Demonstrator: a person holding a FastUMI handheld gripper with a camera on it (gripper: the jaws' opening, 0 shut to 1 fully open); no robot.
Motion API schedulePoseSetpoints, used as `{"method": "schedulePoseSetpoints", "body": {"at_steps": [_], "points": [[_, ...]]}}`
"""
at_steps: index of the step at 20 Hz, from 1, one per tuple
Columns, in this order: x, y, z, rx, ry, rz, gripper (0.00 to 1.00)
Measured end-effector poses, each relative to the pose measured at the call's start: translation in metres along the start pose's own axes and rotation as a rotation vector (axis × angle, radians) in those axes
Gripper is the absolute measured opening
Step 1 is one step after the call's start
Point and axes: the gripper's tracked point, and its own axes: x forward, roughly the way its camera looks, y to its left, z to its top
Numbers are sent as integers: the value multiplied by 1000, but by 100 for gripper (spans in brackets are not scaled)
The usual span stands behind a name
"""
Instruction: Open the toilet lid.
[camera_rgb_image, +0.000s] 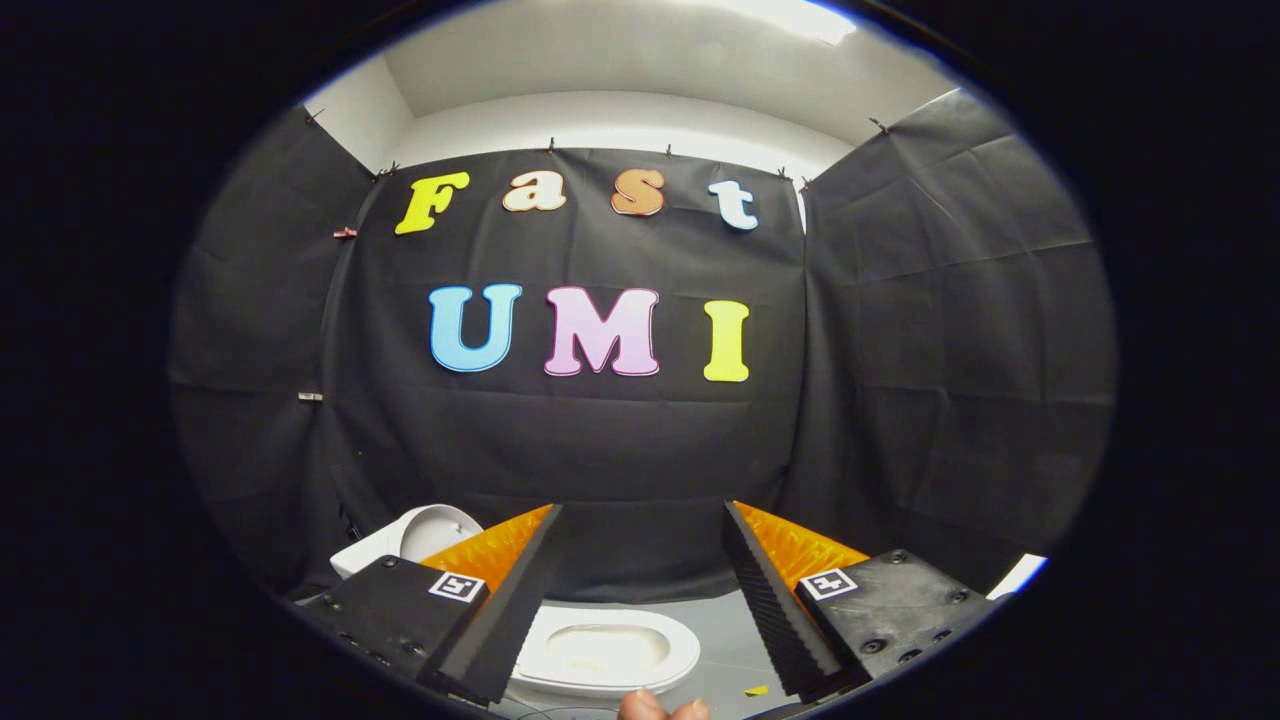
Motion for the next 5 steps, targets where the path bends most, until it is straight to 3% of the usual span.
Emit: {"method": "schedulePoseSetpoints", "body": {"at_steps": [5], "points": [[-4,4,-2,-5,-2,6,98]]}}
